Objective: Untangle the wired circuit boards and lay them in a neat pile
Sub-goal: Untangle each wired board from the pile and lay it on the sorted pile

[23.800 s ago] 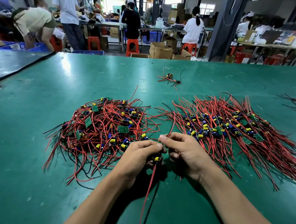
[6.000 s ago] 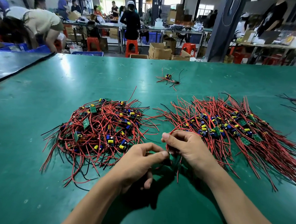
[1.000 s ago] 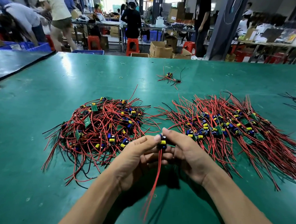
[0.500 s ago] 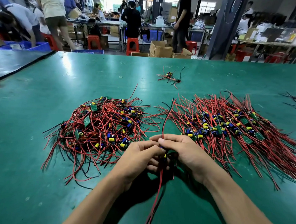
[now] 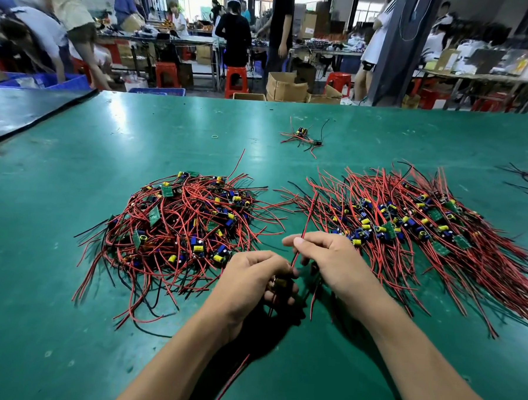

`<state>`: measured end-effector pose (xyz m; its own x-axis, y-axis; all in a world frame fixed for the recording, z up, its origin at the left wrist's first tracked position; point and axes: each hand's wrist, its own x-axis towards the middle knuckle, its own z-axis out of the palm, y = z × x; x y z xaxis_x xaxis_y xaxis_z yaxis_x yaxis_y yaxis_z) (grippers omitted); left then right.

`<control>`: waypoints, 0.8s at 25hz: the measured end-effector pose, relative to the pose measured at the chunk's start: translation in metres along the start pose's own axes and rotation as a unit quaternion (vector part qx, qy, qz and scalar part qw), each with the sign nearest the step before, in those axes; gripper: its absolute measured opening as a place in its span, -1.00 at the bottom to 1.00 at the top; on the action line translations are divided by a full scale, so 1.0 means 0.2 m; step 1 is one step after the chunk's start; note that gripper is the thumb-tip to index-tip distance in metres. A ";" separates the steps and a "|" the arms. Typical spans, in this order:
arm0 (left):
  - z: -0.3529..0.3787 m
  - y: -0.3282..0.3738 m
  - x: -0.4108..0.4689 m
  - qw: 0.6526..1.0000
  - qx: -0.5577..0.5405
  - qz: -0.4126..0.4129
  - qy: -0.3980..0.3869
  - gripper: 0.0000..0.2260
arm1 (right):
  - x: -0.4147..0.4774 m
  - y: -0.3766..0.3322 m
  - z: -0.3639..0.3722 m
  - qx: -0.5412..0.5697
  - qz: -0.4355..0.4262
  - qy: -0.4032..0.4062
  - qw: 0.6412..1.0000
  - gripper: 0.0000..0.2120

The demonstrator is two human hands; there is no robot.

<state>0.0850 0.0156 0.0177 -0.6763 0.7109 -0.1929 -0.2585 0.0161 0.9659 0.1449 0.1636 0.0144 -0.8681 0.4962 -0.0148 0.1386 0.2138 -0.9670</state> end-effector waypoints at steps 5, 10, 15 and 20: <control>0.01 0.01 -0.01 1.000 0.011 -0.006 -0.025 -0.88 | 0.05 0.03 -0.04 0.014 -0.033 0.104 0.994 -0.73; 0.01 0.02 -0.02 0.999 0.016 -0.014 -0.036 -0.91 | 0.07 0.03 -0.04 0.192 -0.013 0.116 0.974 -0.66; 0.00 0.01 -0.02 1.000 0.009 -0.006 -0.019 -0.82 | 0.03 0.00 -0.04 0.216 0.034 -0.011 0.976 -0.74; -0.01 0.01 -0.02 1.000 -0.026 -0.012 0.000 -0.82 | -0.01 0.01 -0.01 0.152 0.084 -0.143 0.974 -0.79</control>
<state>0.0848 0.0117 0.0201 -0.6696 0.7106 -0.2159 -0.3104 -0.0037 0.9506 0.1474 0.1641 0.0135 -0.9486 0.2386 -0.2080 0.1805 -0.1321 -0.9747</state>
